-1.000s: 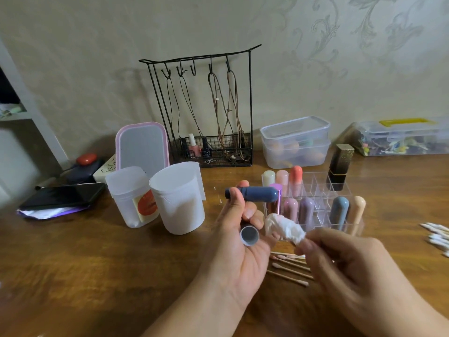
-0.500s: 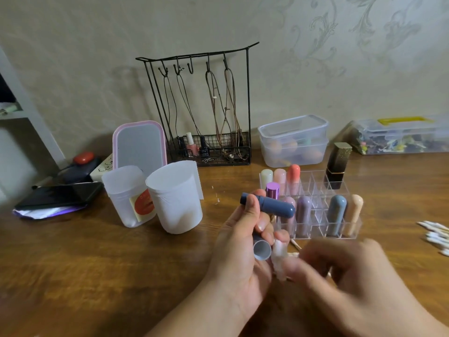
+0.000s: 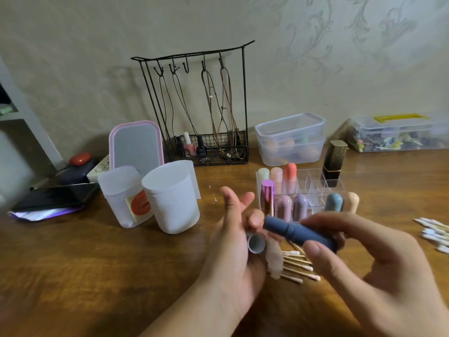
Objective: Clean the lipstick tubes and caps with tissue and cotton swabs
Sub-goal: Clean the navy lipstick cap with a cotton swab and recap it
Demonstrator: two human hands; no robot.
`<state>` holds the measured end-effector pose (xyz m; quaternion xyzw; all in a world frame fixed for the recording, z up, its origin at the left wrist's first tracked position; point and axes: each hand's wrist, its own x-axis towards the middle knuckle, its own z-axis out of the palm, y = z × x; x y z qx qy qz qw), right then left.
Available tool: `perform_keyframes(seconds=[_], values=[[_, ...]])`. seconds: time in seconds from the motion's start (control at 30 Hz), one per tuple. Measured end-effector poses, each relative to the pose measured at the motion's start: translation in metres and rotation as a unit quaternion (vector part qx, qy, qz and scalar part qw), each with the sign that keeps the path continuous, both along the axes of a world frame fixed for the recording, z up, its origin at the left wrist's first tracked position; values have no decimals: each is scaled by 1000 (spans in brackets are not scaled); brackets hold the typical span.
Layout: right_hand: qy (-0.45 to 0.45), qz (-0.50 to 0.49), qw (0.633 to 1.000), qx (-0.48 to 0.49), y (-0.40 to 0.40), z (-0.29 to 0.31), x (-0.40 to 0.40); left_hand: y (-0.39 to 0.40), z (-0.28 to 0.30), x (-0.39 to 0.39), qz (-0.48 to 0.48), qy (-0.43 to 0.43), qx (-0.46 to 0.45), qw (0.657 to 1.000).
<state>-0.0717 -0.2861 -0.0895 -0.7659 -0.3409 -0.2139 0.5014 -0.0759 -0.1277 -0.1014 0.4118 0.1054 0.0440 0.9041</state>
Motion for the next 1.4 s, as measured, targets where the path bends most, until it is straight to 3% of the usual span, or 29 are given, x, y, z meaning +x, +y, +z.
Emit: perform_keyframes(seconds=[0.07,0.13,0.2,0.33,0.43,0.73,0.93,1.03,1.1,1.13,1.23,1.3,1.4], values=[[8,36,999,0,4,5,-6,1,1,4,53,-22,-37,998],[-48,23,997,-53,8,7,-10,0,1,6,85,-43,-18,995],[-101,-30,991,-79,6,2,-7,-2,1,5,109,-73,42,990],[-136,-37,984,-105,5,-4,-5,-3,-3,0,144,-161,188,958],[-104,-3,987,-126,7,-6,-6,-12,-2,-7,130,-218,269,929],[-63,14,985,-160,4,-14,-5,-13,-14,-8,111,-197,319,920],[-80,3,989,-123,1,-17,-9,-15,-12,-7,81,-245,296,920],[-117,-15,983,-142,24,-14,-5,-14,-10,-6,77,-261,359,893],[-63,18,989,-132,35,-23,0,-14,-9,-6,81,-283,393,871],[-62,38,983,-170,30,-27,0,-15,-7,-8,87,-294,398,865],[-25,46,975,-216,6,-13,-5,-14,-2,-13,84,-285,356,886],[-12,59,987,-150,-1,-5,-1,-5,0,-11,103,-247,287,920],[-83,-83,986,-118,-10,-3,26,4,1,-3,180,-188,278,925]])
